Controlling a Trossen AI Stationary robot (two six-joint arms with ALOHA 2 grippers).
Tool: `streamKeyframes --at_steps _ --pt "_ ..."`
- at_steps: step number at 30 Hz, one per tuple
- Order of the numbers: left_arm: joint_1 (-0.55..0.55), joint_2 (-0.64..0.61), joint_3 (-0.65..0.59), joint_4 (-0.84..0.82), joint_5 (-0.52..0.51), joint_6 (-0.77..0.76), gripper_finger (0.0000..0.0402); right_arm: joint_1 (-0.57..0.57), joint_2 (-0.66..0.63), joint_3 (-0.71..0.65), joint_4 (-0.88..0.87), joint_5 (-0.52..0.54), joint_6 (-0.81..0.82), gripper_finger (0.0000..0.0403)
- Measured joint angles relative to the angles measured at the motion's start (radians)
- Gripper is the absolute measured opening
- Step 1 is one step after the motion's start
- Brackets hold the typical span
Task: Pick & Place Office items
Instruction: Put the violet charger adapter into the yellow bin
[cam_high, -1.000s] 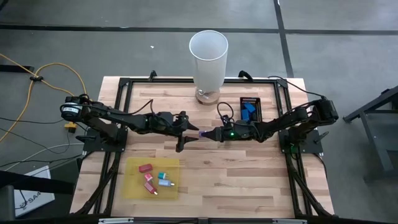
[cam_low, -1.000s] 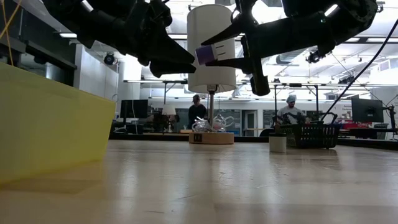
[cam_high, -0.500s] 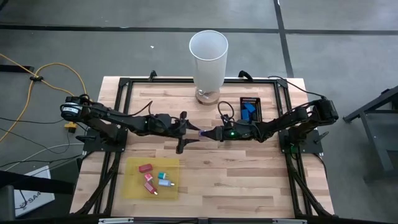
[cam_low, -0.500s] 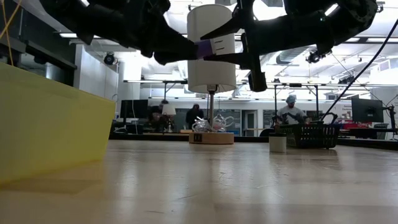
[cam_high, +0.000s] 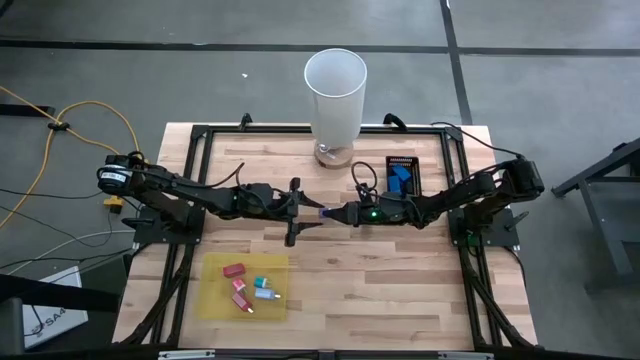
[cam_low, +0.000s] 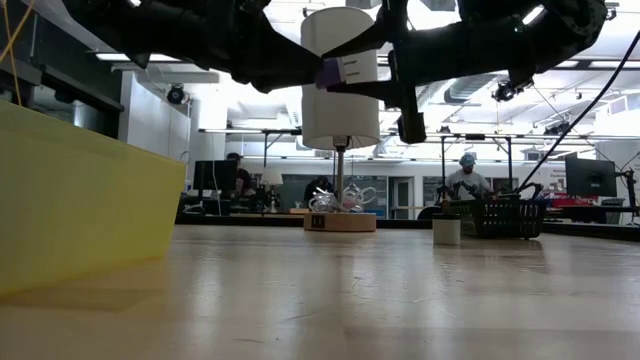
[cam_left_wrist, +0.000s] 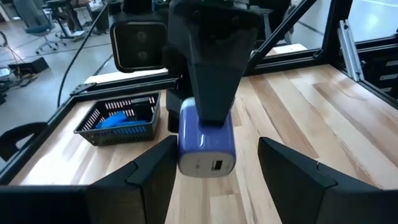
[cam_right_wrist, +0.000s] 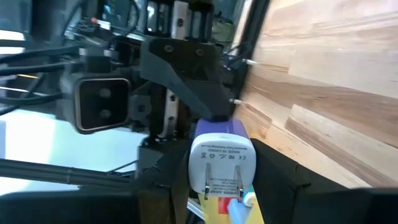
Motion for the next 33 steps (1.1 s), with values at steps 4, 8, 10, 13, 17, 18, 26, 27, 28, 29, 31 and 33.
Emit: streamKeyframes --at_steps 4,8,10,13,17,18,26,27,28,29,31,33 --pt "0.000 0.000 0.000 0.001 -0.018 0.003 0.0216 0.000 0.000 0.000 0.030 0.002 0.000 0.0132" --pt "0.000 0.000 0.000 0.006 -0.040 0.022 0.0216 0.000 0.000 0.000 0.030 0.004 0.000 0.0132" --pt "0.001 0.000 0.000 0.022 -0.041 0.029 0.0216 0.000 0.000 0.000 0.030 0.004 0.000 0.0132" --pt "0.000 0.000 0.000 0.040 -0.041 0.029 0.0216 0.000 0.000 0.000 0.030 0.003 0.000 0.0132" --pt "0.000 0.000 0.000 0.042 -0.041 0.029 0.0216 0.000 0.000 0.000 0.031 0.003 0.000 0.0132" --pt "0.000 0.000 0.000 0.042 -0.041 0.029 0.0216 0.000 0.000 0.000 0.035 0.003 0.000 0.0132" --pt "0.000 0.000 0.000 0.042 -0.041 0.029 0.0216 0.000 0.000 0.000 0.045 0.003 0.000 0.0132" --pt "0.000 0.000 0.000 0.042 -0.041 0.029 0.0216 0.000 0.000 0.000 0.045 0.003 0.000 0.0132" --pt "0.000 0.000 0.000 0.042 -0.041 0.029 0.0216 0.000 0.000 0.000 0.045 0.003 0.000 0.0132" --pt "0.000 0.000 0.000 0.042 -0.041 0.030 0.0215 0.000 0.000 0.000 0.045 0.003 0.000 0.0132" --pt "0.000 0.000 0.000 0.042 -0.041 0.030 0.0209 0.000 0.000 0.000 0.045 0.003 0.000 0.0132" --pt "0.000 0.000 0.000 0.042 -0.038 0.032 0.0196 0.000 0.000 0.000 0.045 0.003 0.000 0.0132"
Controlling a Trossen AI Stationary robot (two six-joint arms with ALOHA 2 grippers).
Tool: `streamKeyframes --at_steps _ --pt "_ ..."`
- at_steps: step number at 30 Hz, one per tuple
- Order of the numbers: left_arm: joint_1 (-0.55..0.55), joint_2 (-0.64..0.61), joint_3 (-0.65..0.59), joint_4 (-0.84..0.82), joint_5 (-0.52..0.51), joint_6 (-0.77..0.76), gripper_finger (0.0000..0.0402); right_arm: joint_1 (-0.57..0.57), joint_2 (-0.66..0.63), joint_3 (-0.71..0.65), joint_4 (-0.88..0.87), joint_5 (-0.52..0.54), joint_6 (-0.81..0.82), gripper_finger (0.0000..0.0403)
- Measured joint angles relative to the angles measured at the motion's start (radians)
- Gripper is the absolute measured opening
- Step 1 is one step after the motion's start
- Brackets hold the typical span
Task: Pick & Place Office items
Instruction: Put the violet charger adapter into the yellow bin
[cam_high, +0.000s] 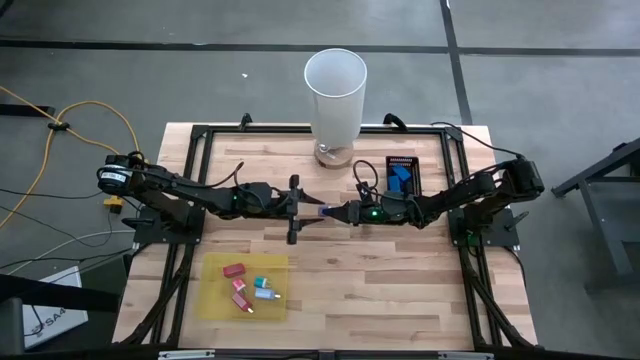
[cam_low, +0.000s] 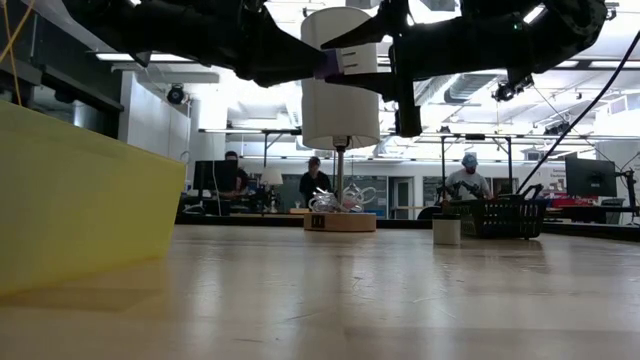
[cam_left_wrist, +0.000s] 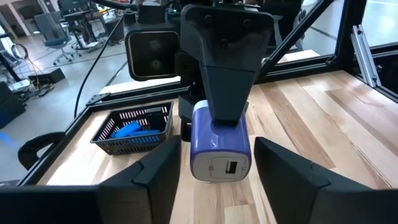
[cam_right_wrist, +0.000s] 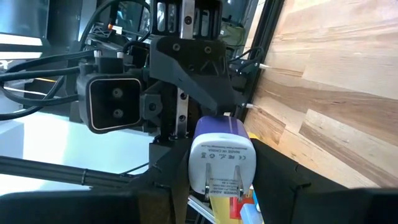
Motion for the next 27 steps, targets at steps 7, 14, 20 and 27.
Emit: streamKeyframes --at_steps 7,14,20,27 --pt "0.000 0.000 0.000 0.000 0.009 0.019 0.0133 0.000 0.000 0.000 0.000 -0.001 0.000 0.0132" --pt "0.000 0.000 0.000 -0.001 0.010 0.018 0.0131 0.000 0.000 0.000 0.000 -0.001 0.000 0.0132" --pt "0.000 0.000 0.000 0.000 0.011 0.022 0.0132 0.000 0.000 0.000 0.000 -0.001 0.000 0.0132" --pt "0.000 0.000 0.000 0.000 0.011 0.023 0.0132 0.000 0.000 0.000 0.000 -0.001 0.000 0.0133"
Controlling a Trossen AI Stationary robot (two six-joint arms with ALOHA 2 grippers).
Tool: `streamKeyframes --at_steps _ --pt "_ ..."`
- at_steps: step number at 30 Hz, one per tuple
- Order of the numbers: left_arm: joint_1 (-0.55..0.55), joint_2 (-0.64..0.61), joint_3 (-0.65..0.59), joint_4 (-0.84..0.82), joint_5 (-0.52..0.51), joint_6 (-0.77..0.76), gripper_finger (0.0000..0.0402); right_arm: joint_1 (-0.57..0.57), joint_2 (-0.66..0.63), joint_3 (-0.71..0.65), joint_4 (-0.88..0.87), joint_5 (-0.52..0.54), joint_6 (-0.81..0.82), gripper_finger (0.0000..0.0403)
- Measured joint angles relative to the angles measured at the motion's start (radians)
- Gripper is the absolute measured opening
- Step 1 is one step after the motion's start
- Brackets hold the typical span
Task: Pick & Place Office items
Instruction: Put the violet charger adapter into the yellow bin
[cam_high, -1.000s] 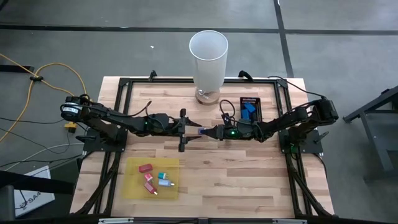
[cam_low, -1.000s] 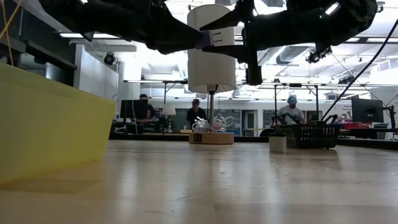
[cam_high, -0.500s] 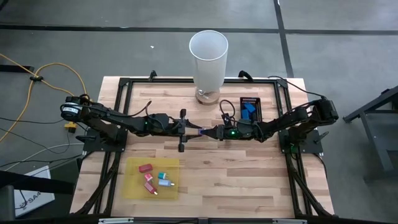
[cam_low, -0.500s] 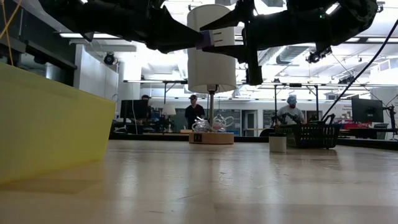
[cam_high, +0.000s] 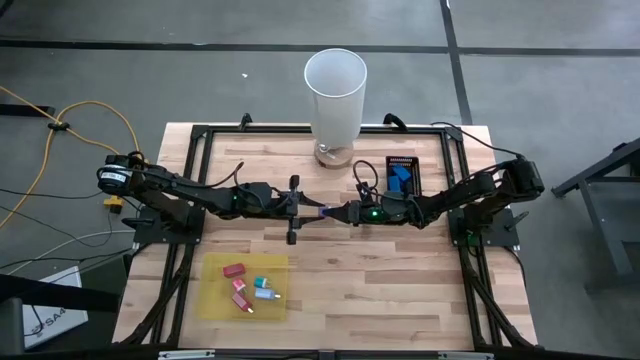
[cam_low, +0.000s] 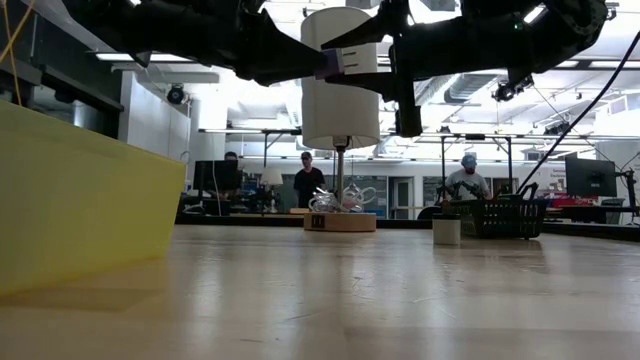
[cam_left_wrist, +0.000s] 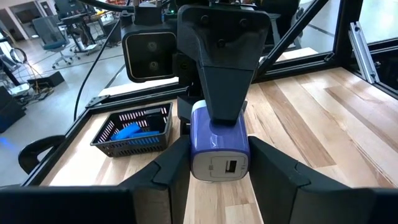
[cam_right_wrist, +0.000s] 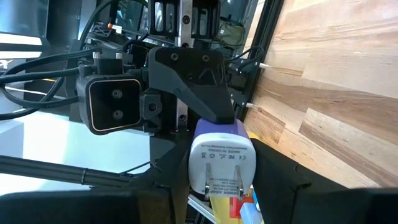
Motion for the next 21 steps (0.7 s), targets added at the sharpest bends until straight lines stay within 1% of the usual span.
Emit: streamKeyframes --at_steps 9,21 --pt "0.000 0.000 0.000 0.000 0.003 0.000 0.0128 0.000 0.000 0.000 0.004 0.000 0.000 0.0171" --pt "0.000 0.000 0.000 0.001 0.003 0.000 0.0127 0.000 0.000 0.000 0.020 -0.016 0.000 0.0178"
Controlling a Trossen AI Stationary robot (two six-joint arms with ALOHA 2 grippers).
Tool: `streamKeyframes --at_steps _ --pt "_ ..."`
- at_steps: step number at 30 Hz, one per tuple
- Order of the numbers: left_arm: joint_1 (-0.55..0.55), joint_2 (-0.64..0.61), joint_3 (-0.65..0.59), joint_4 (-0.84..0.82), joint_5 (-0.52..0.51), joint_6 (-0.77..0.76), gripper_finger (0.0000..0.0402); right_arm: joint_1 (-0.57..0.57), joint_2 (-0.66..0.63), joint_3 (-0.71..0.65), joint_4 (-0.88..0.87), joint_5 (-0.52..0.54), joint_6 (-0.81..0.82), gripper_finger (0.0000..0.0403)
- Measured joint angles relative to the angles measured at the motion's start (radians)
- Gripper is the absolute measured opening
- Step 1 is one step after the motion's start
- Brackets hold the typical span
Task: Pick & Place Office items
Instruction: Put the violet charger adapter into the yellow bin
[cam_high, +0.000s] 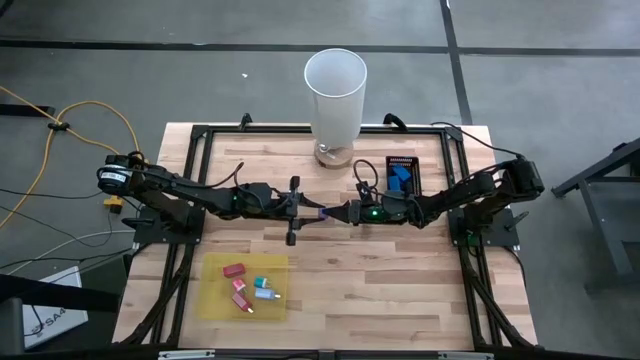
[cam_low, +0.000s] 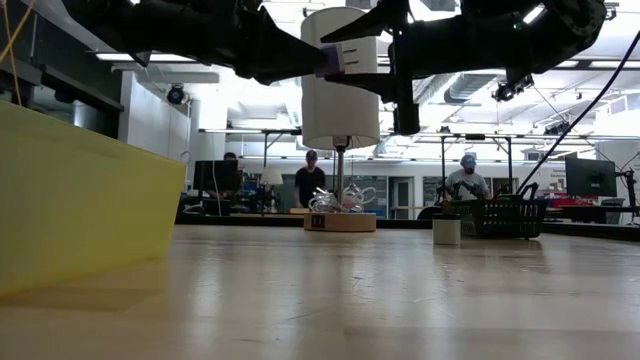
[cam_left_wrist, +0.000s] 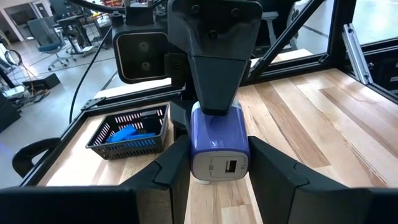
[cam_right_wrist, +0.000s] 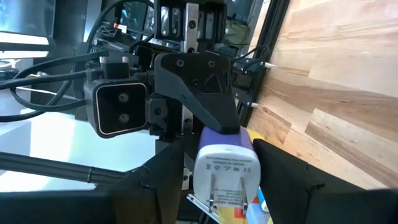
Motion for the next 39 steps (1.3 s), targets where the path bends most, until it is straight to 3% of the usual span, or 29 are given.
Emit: streamKeyframes --at_steps 39 --pt "0.000 0.000 0.000 0.018 -0.007 0.001 0.0126 0.009 0.000 0.000 -0.013 -0.043 -0.041 0.0178"
